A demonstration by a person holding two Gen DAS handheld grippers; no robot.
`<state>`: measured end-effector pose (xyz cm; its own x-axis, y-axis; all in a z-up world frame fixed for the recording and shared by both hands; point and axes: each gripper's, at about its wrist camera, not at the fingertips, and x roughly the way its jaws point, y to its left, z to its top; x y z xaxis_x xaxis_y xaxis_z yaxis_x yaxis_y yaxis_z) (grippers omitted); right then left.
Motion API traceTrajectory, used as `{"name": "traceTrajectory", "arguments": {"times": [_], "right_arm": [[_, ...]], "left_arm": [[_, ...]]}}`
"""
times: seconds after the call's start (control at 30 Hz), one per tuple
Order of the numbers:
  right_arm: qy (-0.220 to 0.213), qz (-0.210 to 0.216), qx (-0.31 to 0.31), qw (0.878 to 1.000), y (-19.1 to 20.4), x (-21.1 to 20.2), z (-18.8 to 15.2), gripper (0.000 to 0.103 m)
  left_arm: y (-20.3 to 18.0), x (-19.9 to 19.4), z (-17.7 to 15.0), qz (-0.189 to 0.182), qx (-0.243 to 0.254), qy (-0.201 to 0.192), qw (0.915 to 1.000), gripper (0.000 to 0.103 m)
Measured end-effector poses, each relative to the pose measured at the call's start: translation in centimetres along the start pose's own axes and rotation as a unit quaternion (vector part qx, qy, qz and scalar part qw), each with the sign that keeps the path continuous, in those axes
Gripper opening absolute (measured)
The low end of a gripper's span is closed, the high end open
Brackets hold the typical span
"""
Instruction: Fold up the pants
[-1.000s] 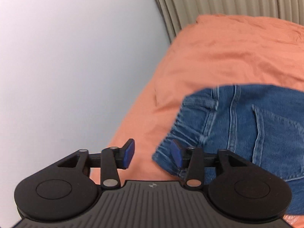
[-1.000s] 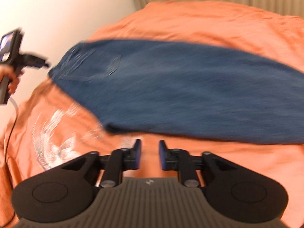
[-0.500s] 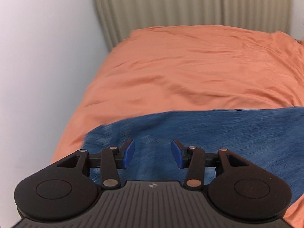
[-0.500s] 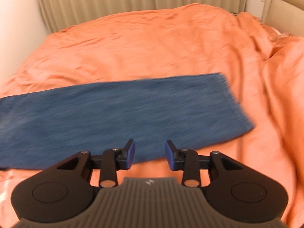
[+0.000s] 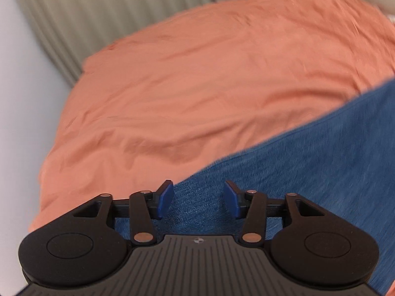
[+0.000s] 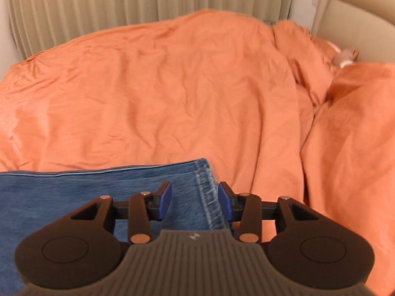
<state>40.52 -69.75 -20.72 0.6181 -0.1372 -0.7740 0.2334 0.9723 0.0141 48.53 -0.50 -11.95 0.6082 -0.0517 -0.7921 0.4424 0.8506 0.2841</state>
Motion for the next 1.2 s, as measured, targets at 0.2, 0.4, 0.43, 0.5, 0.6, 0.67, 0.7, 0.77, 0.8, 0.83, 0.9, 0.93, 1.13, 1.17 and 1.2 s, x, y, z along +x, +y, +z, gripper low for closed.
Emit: {"name": "traceTrajectory", "arguments": {"times": [0.2, 0.4, 0.43, 0.5, 0.6, 0.67, 0.7, 0.77, 0.8, 0.83, 0.9, 0.93, 1.13, 1.17, 1.2], "right_arm": [[0.019, 0.008, 0.017, 1.0, -1.0, 3.7, 0.3, 0.043], [0.014, -0.009, 0.002, 1.0, -0.4, 3.5, 0.1, 0.015], [0.011, -0.01, 0.002, 1.0, -0.4, 3.2, 0.1, 0.013], [0.007, -0.012, -0.008, 1.0, -0.2, 2.4, 0.1, 0.009], [0.007, -0.034, -0.044, 0.998, 0.8, 1.6, 0.2, 0.003], [-0.003, -0.046, -0.061, 0.997, 1.4, 0.9, 0.3, 0.002], [-0.009, -0.051, -0.069, 0.996, 1.7, 0.6, 0.4, 0.002], [-0.023, -0.058, -0.071, 0.996, 2.0, 0.1, 0.8, 0.001], [-0.032, -0.06, -0.069, 0.995, 2.1, 0.0, 1.0, 0.0], [-0.042, -0.064, -0.069, 0.995, 2.2, -0.1, 1.2, 0.0], [-0.062, -0.072, -0.061, 0.994, 2.3, -0.1, 1.6, 0.0], [-0.056, -0.073, -0.053, 0.994, 2.2, 0.3, 1.8, 0.0], [-0.008, -0.101, -0.053, 0.993, 2.1, 4.3, 1.3, 0.0], [-0.006, -0.103, -0.049, 0.993, 1.9, 4.6, 1.2, 0.0], [-0.005, -0.102, -0.049, 0.994, 1.8, 4.7, 1.1, 0.0]], "left_arm": [[-0.5, 3.3, 0.6, -0.017, 0.063, 0.029, 0.9974, 0.063], [-1.4, 4.6, 0.3, -0.019, 0.046, 0.015, 0.9986, 0.005], [-1.6, 4.3, 0.1, -0.016, 0.04, 0.007, 0.999, 0.002], [-2.3, 3.7, -0.4, 0.008, 0.04, -0.01, 0.9991, 0.0], [-2.3, 2.1, -1.1, 0.038, 0.008, -0.043, 0.9983, 0.0], [-1.3, 0.9, -1.1, 0.064, -0.02, -0.064, 0.9958, 0.0], [-0.6, 0.4, -1.2, 0.076, -0.033, -0.071, 0.994, 0.0], [0.7, -0.3, -0.9, 0.081, -0.047, -0.074, 0.9928, 0.0], [1.0, -0.5, -0.9, 0.073, -0.048, -0.07, 0.9937, 0.0], [1.2, -0.5, -0.9, 0.057, -0.045, -0.062, 0.9954, 0.0], [1.4, -0.3, -0.7, 0.044, -0.041, -0.054, 0.9968, 0.002], [1.5, -0.1, -0.6, 0.035, -0.038, -0.047, 0.9976, 0.015], [0.0, 2.4, -0.4, -0.043, 0.05, -0.002, 0.9978, 0.058], [-0.3, 3.0, -0.4, -0.048, 0.063, 0.01, 0.9968, 0.058], [-0.6, 3.5, -0.5, -0.046, 0.074, 0.015, 0.9961, 0.058]]}}
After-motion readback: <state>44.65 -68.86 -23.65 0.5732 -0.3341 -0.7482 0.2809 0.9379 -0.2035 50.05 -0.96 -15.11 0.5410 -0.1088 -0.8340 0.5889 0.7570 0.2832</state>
